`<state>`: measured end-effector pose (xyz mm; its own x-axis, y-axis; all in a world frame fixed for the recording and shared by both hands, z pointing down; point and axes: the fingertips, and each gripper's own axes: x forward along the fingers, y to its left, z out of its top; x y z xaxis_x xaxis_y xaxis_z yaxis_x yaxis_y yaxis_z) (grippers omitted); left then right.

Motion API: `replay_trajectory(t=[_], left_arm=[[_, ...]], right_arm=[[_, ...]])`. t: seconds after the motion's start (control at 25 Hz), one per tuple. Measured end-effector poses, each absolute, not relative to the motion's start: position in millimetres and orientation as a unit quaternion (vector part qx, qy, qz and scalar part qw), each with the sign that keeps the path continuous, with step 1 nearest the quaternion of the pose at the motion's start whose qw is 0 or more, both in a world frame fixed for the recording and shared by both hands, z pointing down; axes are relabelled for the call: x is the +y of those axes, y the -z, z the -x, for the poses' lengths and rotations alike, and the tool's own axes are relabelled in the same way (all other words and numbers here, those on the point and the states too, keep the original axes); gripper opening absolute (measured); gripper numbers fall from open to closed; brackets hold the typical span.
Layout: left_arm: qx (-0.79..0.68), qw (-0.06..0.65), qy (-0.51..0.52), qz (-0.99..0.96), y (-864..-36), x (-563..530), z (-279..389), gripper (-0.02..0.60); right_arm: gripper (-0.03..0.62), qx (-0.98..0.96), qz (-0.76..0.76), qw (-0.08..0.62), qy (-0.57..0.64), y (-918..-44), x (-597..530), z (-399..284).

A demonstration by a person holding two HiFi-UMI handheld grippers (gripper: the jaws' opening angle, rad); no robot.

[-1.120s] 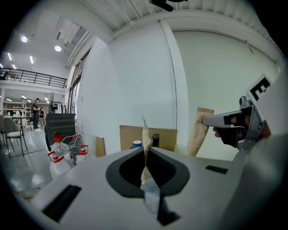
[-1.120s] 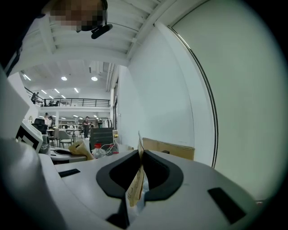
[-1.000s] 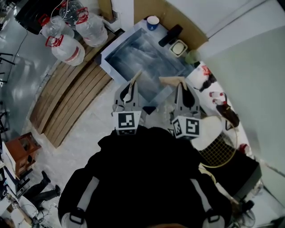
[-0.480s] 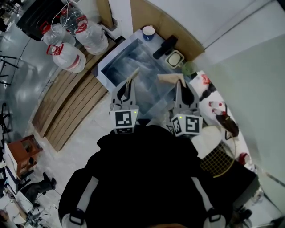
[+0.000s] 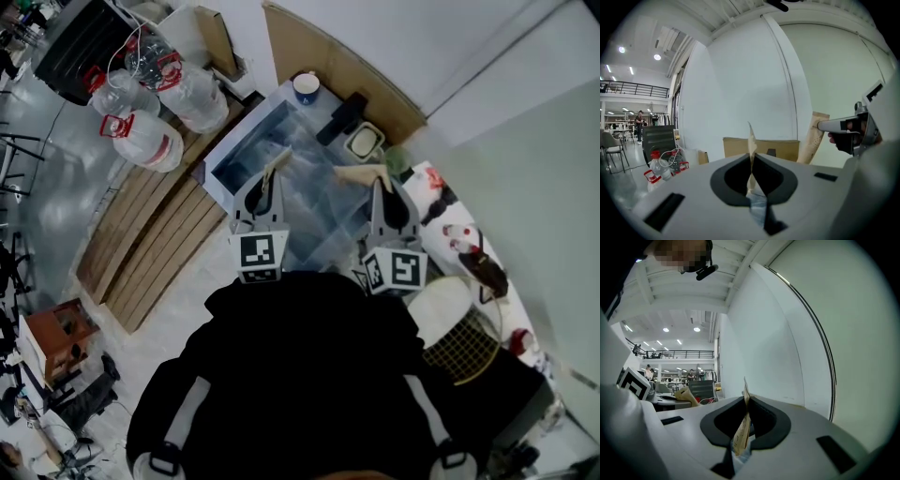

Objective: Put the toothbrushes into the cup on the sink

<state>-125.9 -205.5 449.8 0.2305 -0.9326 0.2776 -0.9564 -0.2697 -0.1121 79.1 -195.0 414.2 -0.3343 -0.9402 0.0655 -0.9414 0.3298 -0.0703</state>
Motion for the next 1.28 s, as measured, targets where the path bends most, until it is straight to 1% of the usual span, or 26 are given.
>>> replay_trajectory(t=[0.56, 1.28], left_arm=[[-0.604, 0.055, -0.119, -0.786, -436, -310, 131, 0.009], [-0.58, 0.034, -0.16, -0.798, -463, -417, 110, 0.009]], right_arm=[[0.031, -0.801, -0.596, 0.002, -0.056, -419, -213, -97], [0.031, -0.792, -0.608, 0.001, -0.06, -422, -231, -108]])
